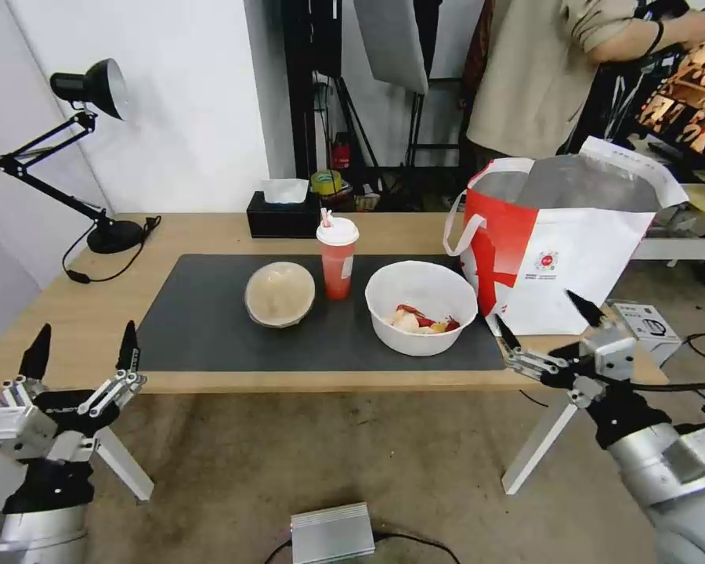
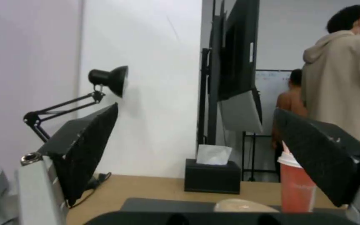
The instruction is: Pick up the trash from the table and place it into the takeout bag.
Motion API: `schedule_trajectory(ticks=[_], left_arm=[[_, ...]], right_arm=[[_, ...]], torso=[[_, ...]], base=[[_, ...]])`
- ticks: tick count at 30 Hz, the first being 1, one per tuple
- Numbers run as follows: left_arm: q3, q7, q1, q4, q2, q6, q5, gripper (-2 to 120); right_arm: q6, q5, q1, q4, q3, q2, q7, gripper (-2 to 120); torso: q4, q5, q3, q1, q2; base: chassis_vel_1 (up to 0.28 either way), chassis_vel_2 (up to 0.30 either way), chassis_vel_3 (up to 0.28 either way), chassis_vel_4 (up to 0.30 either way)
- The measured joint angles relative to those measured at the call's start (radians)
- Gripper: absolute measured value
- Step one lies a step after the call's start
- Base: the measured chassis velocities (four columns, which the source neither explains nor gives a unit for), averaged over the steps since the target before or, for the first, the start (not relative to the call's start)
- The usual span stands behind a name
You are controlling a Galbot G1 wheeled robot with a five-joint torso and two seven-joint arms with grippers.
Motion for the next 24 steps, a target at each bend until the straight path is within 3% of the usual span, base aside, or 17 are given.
schedule_trajectory(ticks=[10,19,24], left_arm=[[0.016,0.029,-0.002,0.019,-0.013,-0.008,0.006,100],[0.029,0.053,-0.01,0.042,-0.022,-0.015,0.008,100],[0.032,0.066,-0.022,0.056,-0.025,-0.016,0.009,100]], right_arm=[[-0.012,0.129,0.112,-0.059,-0.046,-0.219,-0.036,100],[-0.028,0.186,0.248,-0.12,-0.112,-0.331,-0.069,100],[-0.031,0.207,0.41,-0.195,-0.232,-0.38,-0.09,100]], torso=[[-0.0003,-0.0006,0.0,0.0,0.0],[-0.0003,-0.0005,0.0,0.0,0.0],[-0.0003,-0.0005,0.0,0.0,0.0]], base=[[0.0,0.0,0.0,0.0],[0.0,0.0,0.0,0.0],[0.0,0.0,0.0,0.0]])
